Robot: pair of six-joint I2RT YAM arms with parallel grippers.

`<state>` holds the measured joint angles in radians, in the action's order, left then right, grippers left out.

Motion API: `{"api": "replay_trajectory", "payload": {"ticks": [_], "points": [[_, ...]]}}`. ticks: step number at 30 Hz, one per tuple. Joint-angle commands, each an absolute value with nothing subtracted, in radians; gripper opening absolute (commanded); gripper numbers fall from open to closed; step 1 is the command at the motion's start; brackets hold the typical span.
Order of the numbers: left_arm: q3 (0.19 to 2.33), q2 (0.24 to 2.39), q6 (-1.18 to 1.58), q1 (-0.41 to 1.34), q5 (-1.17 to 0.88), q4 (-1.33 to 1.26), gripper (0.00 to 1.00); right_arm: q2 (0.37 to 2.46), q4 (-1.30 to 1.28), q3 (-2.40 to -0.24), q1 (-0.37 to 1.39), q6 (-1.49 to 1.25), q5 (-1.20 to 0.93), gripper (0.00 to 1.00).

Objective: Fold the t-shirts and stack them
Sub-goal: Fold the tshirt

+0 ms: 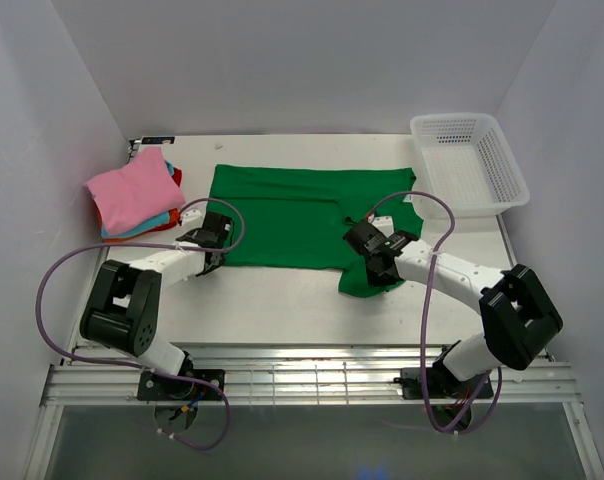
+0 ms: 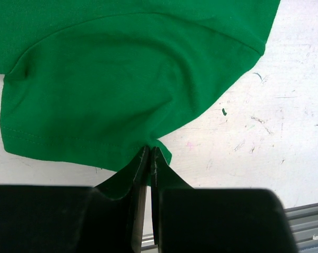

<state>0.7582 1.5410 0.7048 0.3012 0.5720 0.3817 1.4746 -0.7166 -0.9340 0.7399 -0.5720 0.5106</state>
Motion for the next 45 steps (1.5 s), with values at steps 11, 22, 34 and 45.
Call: {"api": "replay_trajectory", "payload": {"ticks": [11, 22, 34, 45], "points": [[0.706, 1.427, 0.684, 0.287, 0.523, 0.336, 0.38, 1.470, -0.723, -0.923, 0.736, -0.577, 0.526, 0.08], [0.703, 1.425, 0.686, 0.285, 0.531, 0.321, 0.40, 1.491, -0.703, -0.913, 0.736, -0.569, 0.506, 0.08], [0.695, 1.499, 0.664, 0.239, 0.474, 0.256, 0.45, 1.474, -0.693, -0.904, 0.736, -0.563, 0.494, 0.08], [0.704, 1.528, 0.670, 0.227, 0.485, 0.267, 0.20, 1.463, -0.698, -0.916, 0.736, -0.565, 0.509, 0.08]]}}
